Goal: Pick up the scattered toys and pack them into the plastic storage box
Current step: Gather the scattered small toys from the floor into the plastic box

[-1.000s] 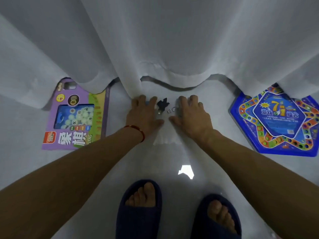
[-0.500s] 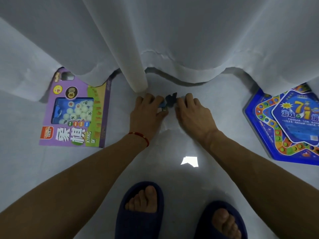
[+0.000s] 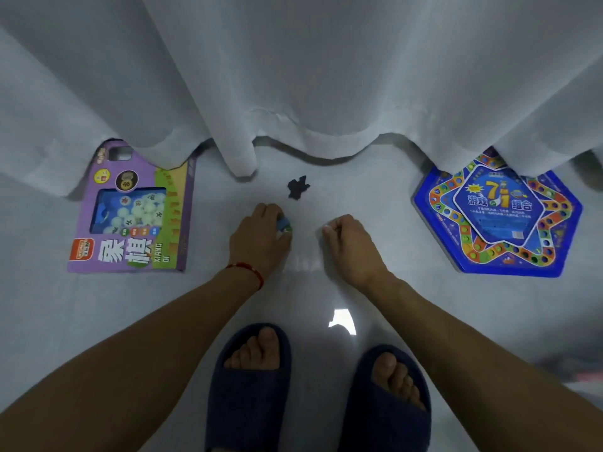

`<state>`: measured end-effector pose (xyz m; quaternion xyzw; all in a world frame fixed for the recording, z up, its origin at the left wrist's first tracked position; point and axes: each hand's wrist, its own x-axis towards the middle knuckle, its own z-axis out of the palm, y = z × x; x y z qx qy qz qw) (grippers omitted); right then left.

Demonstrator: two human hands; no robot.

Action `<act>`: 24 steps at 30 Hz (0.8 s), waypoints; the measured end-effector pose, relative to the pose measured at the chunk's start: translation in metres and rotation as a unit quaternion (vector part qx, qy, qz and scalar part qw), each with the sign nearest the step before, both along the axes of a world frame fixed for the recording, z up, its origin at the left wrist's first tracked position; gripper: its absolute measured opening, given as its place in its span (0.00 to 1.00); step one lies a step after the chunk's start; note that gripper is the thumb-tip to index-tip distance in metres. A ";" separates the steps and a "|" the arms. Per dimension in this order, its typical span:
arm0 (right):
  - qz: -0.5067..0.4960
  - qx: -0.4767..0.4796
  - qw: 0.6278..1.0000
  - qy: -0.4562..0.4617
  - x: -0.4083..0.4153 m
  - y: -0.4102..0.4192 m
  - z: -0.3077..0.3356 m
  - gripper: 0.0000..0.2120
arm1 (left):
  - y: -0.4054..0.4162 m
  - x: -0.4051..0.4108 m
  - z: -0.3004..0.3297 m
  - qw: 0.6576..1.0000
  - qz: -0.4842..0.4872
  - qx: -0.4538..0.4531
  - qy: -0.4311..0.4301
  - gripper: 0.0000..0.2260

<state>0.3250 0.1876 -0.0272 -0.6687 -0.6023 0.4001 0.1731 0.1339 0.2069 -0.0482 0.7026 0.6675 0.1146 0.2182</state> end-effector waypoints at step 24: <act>0.142 0.117 0.960 -0.210 -0.030 -0.079 -0.008 0.19 | -0.074 0.023 0.007 0.996 -0.083 -0.043 0.002 0.13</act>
